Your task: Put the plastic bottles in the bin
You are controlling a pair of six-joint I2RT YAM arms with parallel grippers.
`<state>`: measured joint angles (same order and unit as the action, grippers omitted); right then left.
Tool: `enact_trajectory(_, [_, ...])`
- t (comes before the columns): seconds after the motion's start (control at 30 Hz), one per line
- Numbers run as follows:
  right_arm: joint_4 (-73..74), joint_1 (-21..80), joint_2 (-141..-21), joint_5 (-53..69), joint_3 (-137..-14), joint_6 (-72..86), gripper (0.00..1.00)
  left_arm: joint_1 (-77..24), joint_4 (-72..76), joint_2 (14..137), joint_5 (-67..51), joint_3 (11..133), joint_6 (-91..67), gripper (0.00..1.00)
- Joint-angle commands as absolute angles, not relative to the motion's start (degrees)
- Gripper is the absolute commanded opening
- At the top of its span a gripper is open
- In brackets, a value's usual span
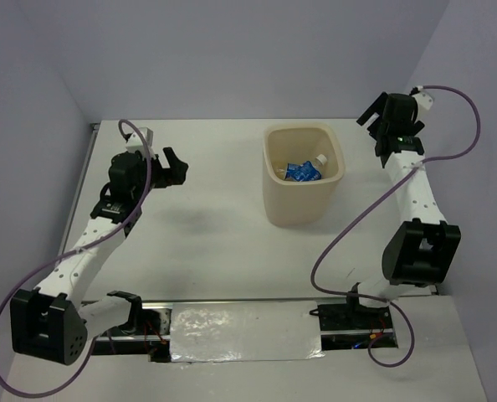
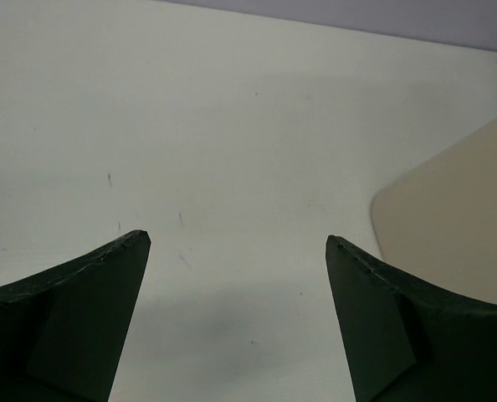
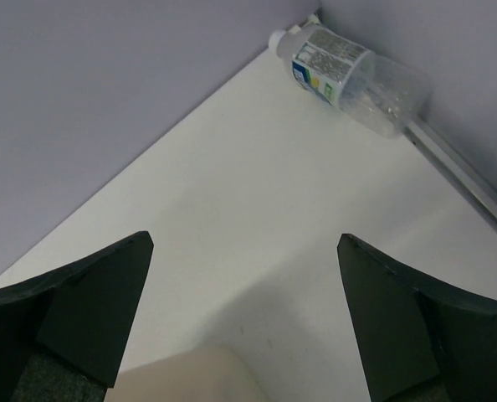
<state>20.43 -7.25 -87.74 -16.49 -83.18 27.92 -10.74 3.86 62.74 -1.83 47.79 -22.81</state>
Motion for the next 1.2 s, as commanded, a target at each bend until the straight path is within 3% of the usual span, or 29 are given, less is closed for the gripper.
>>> enact_trajectory(0.0, [2.6,-5.9,-87.6,-18.2,-77.4,23.3,0.99,-10.0,5.2,65.4,-3.2,50.4,-23.2,0.99])
enact_trajectory(0.27, [-5.6,-5.1,-99.7,-35.1,-80.8,5.2,1.0,-9.5,3.5,68.5,-4.5,52.4,-23.1,0.99])
enact_trajectory(0.4, [-6.2,-5.4,-106.4,-31.5,-84.7,-7.8,1.0,-9.5,3.2,68.4,-4.2,52.6,-22.9,0.99])
enact_trajectory(0.6, [4.3,-5.8,-118.9,-28.4,-97.3,-17.9,1.0,-9.5,1.1,68.6,-1.1,54.1,-21.9,0.99])
enact_trajectory(0.93, [19.9,-10.5,-139.6,-26.7,-124.4,-17.0,1.0,-9.4,0.2,70.6,0.2,55.1,-21.5,0.99])
enact_trajectory(1.17, [23.1,-13.5,-146.9,-19.6,-131.0,-20.3,1.0,-9.4,-1.1,73.7,1.7,56.6,-21.7,0.99])
